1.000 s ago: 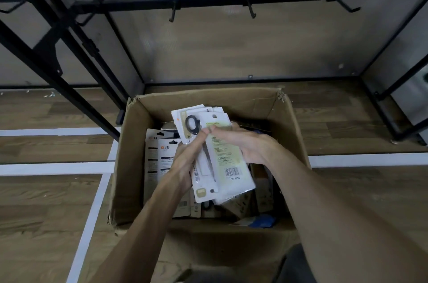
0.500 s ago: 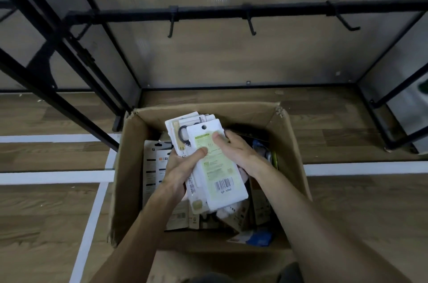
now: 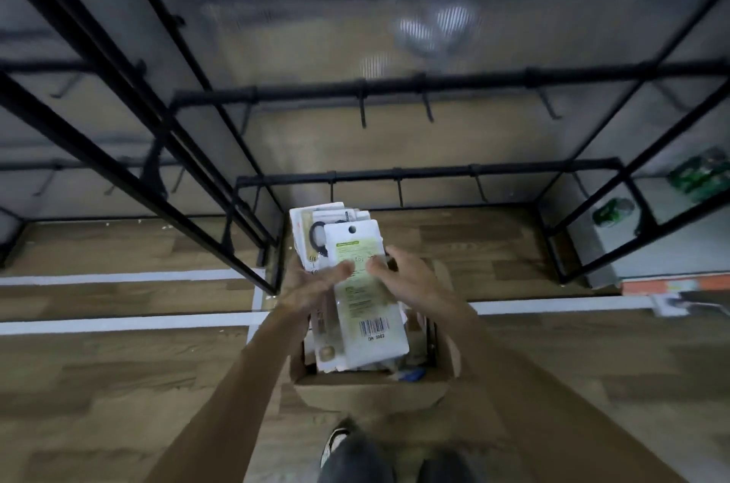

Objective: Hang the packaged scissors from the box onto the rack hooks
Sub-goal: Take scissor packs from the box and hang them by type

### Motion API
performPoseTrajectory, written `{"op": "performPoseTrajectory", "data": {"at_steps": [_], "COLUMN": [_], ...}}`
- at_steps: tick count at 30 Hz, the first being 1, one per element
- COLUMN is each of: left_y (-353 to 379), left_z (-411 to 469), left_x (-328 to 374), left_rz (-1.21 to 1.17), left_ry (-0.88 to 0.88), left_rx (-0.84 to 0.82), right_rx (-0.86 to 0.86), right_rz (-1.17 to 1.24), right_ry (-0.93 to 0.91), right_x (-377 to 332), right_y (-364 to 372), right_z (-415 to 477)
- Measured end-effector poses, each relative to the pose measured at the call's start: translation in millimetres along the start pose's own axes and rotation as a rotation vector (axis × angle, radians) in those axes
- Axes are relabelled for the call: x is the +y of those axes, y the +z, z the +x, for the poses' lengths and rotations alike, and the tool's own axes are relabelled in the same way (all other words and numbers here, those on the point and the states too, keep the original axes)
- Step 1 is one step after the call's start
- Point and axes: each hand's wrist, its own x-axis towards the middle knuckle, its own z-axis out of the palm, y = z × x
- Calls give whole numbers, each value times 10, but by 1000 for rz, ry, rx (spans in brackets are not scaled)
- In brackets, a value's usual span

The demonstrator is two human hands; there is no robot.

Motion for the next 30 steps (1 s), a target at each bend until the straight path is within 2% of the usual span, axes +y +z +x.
{"op": "performPoseTrajectory", "data": {"at_steps": [5,9,12,15,18,25,30], "left_y": [47,-27,-69,-124,-224,-641,-804], "left_z": [-919,-1724,-2270,-2644,-2920,-3462,-3712], "left_x": [1269,2132,2640,2952,3150,3268,3243], "left_rz": [7,-21,-27,-77,-44,-252,-403], "left_ry": [26,69,55,32,35,-1,-56], "left_rx": [41,-71,-135,-102,-95,-189,-303], "right_rx": [17,39,124,186,215,237,381], "right_rz": [-127,-298,-493,-913,-1163,-1126,-1133], "right_ry": [-66,-158,-374,-667,-812,-916,-989], "right_x": [-1225,-2020,-2404,-2623,-2828,-3275,-3422], "right_y": [-655,-1112,-1388,-1513,-1528,-1331,-1199], "right_z": [-928,-1702,-2290,-2728,-2976,-3444,-3768]}}
